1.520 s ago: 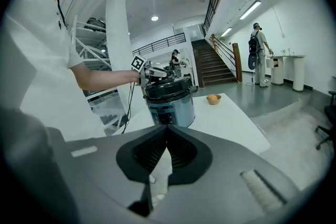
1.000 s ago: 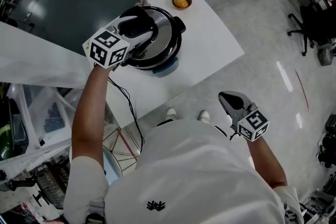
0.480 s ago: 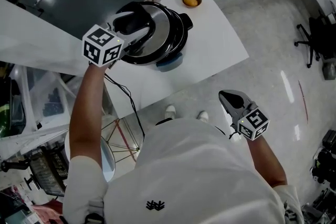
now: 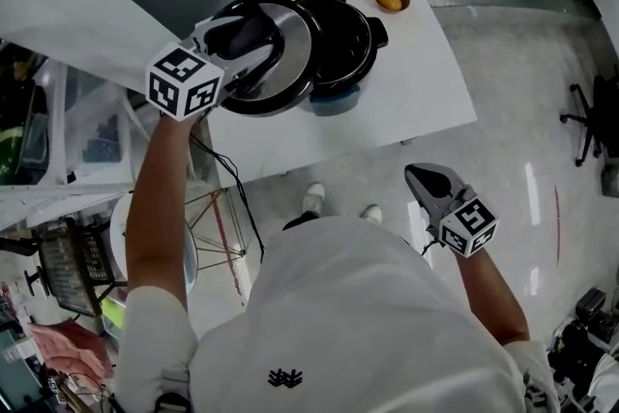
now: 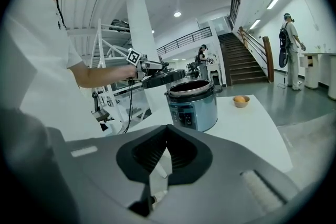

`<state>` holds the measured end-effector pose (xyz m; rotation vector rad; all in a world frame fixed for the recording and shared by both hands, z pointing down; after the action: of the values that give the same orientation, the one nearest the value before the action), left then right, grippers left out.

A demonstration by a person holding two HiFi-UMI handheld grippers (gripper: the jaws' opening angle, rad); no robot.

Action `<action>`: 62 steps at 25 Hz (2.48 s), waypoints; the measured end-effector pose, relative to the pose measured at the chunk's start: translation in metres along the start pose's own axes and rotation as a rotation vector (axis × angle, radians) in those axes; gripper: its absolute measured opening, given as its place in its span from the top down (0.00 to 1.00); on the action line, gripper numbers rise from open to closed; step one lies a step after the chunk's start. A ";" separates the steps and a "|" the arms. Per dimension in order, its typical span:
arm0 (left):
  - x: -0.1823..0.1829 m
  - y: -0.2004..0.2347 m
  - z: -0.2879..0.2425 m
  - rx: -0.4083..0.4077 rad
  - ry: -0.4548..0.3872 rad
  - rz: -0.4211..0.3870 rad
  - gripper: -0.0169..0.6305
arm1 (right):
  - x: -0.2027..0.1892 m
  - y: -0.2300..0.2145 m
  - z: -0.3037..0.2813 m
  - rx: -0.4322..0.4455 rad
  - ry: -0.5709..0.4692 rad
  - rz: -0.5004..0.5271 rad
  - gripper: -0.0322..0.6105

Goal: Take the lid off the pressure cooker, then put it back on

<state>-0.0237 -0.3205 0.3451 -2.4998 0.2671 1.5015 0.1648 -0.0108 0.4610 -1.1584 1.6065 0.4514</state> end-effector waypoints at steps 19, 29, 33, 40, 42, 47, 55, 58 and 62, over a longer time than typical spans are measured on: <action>-0.063 -0.010 0.113 0.225 0.033 0.115 0.53 | 0.012 0.029 -0.041 0.220 0.051 0.095 0.93; -0.112 -0.017 0.132 0.266 0.046 0.167 0.53 | 0.015 0.045 -0.056 0.244 0.070 0.123 0.93; -0.132 -0.020 0.129 0.274 0.054 0.180 0.53 | 0.013 0.048 -0.058 0.232 0.078 0.122 0.93; -0.168 -0.021 0.116 0.282 0.067 0.200 0.53 | 0.010 0.052 -0.062 0.202 0.095 0.114 0.93; -0.180 -0.022 0.109 0.283 0.076 0.207 0.53 | 0.010 0.053 -0.063 0.191 0.100 0.113 0.93; -0.211 -0.026 0.088 0.270 0.096 0.226 0.53 | 0.009 0.054 -0.063 0.159 0.115 0.110 0.93; -0.254 -0.026 0.061 0.289 0.111 0.271 0.53 | 0.007 0.054 -0.058 0.096 0.138 0.097 0.93; -0.267 -0.029 0.051 0.288 0.126 0.267 0.53 | 0.002 0.053 -0.056 0.074 0.142 0.086 0.93; -0.277 -0.030 0.039 0.274 0.136 0.272 0.53 | 0.000 0.055 -0.057 0.057 0.151 0.077 0.93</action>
<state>-0.1775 -0.2682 0.5753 -2.4173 0.8063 1.2795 0.0882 -0.0290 0.4679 -1.1118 1.7887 0.3721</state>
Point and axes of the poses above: the fingertips, and each gripper's own axes: z backward along the fingers, y to its left, x out of its top, the point moved 3 cm from there along z, backward along the fingers, and after that the axes turned 1 degree about -y, right-handed, at the moved point
